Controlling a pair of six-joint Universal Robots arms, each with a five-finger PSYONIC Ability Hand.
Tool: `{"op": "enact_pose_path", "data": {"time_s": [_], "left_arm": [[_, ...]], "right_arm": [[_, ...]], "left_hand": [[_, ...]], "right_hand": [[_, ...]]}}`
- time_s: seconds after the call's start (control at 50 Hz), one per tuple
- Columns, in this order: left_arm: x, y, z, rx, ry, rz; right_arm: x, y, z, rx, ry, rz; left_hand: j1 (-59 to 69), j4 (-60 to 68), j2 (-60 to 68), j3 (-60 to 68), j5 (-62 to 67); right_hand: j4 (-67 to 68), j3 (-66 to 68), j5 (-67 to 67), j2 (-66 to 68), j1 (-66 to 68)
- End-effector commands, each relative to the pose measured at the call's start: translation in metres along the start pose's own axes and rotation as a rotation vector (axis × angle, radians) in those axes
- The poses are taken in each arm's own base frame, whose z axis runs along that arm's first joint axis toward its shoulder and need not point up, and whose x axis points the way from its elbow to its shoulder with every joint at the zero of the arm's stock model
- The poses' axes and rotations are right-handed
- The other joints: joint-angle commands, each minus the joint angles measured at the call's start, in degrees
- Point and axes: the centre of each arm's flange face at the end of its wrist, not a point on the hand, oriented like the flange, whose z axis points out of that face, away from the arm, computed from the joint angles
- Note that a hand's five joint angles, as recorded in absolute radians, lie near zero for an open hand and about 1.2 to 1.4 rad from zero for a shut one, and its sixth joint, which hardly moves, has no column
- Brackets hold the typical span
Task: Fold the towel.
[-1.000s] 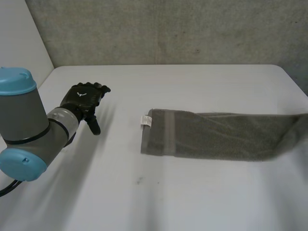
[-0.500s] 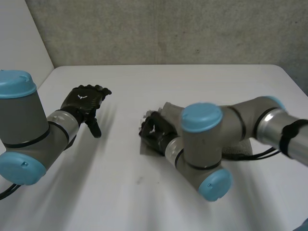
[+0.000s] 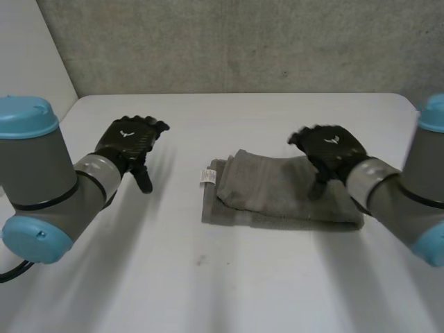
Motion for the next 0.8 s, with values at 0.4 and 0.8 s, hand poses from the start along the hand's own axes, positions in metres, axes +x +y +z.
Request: {"op": "enact_pose_path", "data": {"time_s": [0.4,0.8], "left_arm": [[0.092,0.037,0.057,0.065,0.382,0.227],[0.116,0.052,0.053,0.046,0.44,0.235]], "right_arm": [[0.018,0.055,-0.015,-0.11,0.024,0.054],[0.018,0.056,-0.014,-0.103,0.028,0.042]], "left_hand": [[24.4,24.4,24.4,24.5,22.5],[59.3,59.4,59.4,59.4,57.4]], "right_hand": [[-4.8,-4.0,-3.5,-4.1,-3.3],[-4.8,-4.0,-3.5,-4.1,-3.3]]}}
